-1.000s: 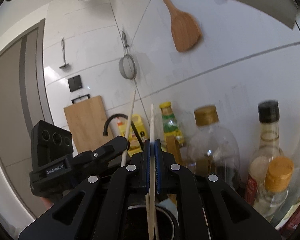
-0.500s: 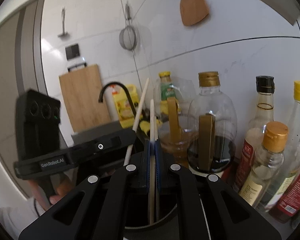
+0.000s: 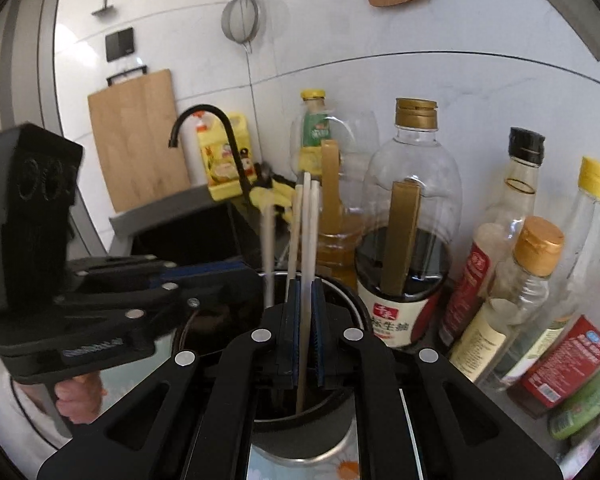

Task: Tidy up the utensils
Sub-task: 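Open both tools to drop the chopsticks into the black holder, then lower both open tools back down to the loose chopsticks on the table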

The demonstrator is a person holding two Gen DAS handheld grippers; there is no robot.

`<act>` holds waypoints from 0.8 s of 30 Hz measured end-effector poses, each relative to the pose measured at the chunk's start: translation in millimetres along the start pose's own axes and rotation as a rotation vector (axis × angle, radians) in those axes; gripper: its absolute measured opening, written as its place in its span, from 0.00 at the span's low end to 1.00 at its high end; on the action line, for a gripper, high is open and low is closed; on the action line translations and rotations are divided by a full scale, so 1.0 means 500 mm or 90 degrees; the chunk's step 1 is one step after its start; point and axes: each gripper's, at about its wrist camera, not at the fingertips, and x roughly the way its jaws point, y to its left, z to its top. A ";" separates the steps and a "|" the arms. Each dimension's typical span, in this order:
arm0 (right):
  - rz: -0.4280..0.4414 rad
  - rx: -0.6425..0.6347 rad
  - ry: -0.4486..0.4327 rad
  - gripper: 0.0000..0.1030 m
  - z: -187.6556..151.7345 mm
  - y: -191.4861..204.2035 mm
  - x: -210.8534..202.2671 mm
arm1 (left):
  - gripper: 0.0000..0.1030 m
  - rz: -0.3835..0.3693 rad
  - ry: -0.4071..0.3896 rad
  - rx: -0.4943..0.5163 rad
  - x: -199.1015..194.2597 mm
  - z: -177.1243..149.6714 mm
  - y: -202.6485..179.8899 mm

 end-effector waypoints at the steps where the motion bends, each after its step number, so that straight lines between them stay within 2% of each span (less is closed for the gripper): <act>1: -0.005 -0.004 0.001 0.06 -0.001 0.001 -0.005 | 0.22 0.008 -0.003 0.002 -0.008 0.003 -0.003; 3: -0.020 -0.015 0.002 0.07 0.002 0.004 -0.021 | 0.31 0.013 -0.014 0.005 -0.030 0.009 -0.009; 4: -0.026 -0.021 0.003 0.14 0.002 0.004 -0.030 | 0.40 0.019 -0.020 0.006 -0.045 0.013 -0.014; 5: -0.034 -0.026 0.001 0.25 0.004 0.005 -0.040 | 0.54 0.023 -0.034 0.010 -0.065 0.016 -0.020; 6: -0.045 -0.033 -0.005 0.32 0.004 0.007 -0.054 | 0.61 0.022 -0.045 0.014 -0.080 0.020 -0.025; 7: -0.051 -0.037 -0.013 0.40 0.003 0.008 -0.069 | 0.73 0.026 -0.055 0.020 -0.097 0.023 -0.031; 8: -0.050 -0.039 -0.018 0.45 0.005 0.009 -0.080 | 0.80 0.037 -0.066 0.027 -0.115 0.026 -0.038; 9: -0.047 -0.041 -0.024 0.49 0.004 0.009 -0.098 | 0.83 0.047 -0.072 0.034 -0.128 0.030 -0.045; 11: -0.055 -0.044 -0.031 0.62 0.003 0.007 -0.123 | 0.95 0.071 -0.081 0.048 -0.149 0.035 -0.057; 14: -0.091 -0.043 -0.024 0.80 -0.004 0.001 -0.156 | 0.94 0.107 -0.086 0.071 -0.171 0.038 -0.073; 18: -0.130 -0.036 -0.011 0.83 -0.016 -0.010 -0.183 | 0.94 0.128 -0.065 0.080 -0.169 0.038 -0.088; 24: -0.191 -0.014 0.032 0.86 -0.054 -0.038 -0.208 | 0.94 0.101 -0.012 0.076 -0.148 0.006 -0.105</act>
